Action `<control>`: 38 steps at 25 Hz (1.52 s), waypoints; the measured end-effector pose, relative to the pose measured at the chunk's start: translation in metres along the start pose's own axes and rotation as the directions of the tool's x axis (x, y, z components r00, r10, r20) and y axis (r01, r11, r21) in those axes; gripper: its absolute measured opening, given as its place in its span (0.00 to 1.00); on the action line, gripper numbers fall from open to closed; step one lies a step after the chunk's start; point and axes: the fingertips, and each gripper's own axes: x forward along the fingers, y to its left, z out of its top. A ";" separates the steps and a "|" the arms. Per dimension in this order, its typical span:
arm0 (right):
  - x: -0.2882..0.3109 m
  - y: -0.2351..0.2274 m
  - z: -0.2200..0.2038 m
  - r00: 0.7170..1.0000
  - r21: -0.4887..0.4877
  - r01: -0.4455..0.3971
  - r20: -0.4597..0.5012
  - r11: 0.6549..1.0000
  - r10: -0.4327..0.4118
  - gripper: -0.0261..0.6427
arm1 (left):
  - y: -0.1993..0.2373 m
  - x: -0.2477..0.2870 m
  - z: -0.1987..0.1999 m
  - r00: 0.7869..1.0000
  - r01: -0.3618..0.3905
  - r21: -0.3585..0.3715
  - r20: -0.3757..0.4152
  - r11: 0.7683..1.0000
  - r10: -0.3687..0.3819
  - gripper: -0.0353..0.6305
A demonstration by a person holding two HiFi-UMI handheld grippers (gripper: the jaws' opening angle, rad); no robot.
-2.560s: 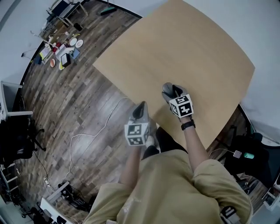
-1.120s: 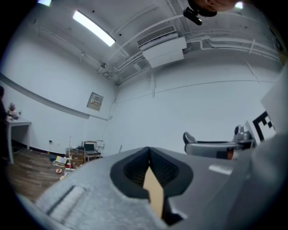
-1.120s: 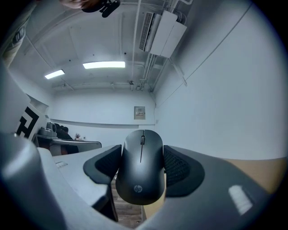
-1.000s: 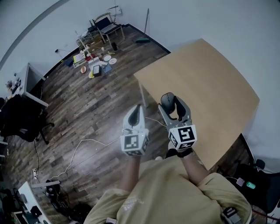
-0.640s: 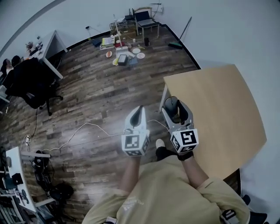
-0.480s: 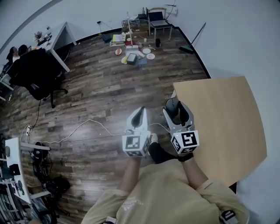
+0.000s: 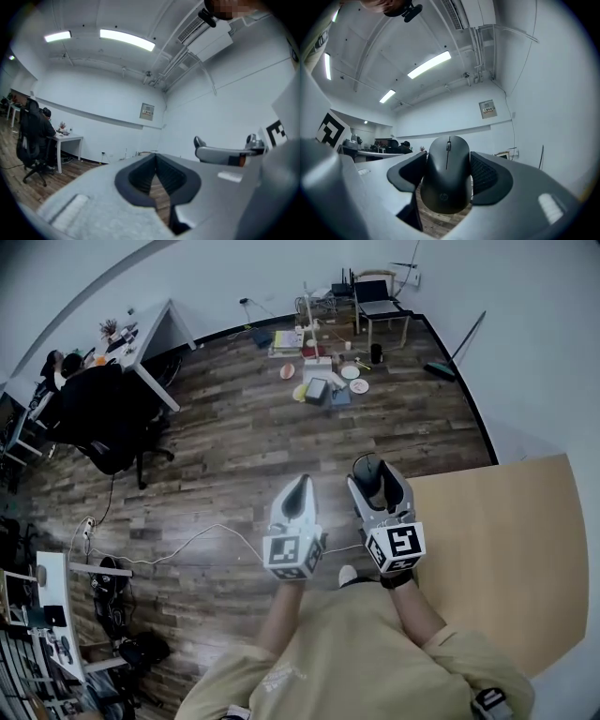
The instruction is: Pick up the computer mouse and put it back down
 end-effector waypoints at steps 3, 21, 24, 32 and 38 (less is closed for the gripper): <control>0.043 -0.025 0.000 1.000 0.016 -0.003 -0.003 1.000 0.003 0.48 | 0.018 0.039 0.003 1.000 -0.014 0.004 -0.011 1.000 0.014 0.05; 0.271 -0.166 -0.038 0.985 0.017 0.169 -0.039 0.985 -0.168 0.48 | 0.097 0.330 -0.018 0.973 0.220 -0.026 -0.067 0.975 -0.221 0.05; 0.321 -0.200 -0.029 0.974 0.003 0.223 -0.030 0.975 -0.223 0.48 | 0.114 0.394 -0.005 0.959 0.275 -0.038 -0.059 0.961 -0.277 0.05; 0.384 -0.289 -0.010 0.925 0.016 0.381 -0.011 0.925 -0.381 0.48 | 0.106 0.527 0.024 0.901 0.425 -0.059 -0.061 0.903 -0.429 0.05; 0.355 -0.381 -0.001 0.842 0.024 0.539 0.013 0.842 -0.540 0.48 | 0.025 0.601 0.009 0.811 0.574 -0.056 -0.097 0.817 -0.577 0.05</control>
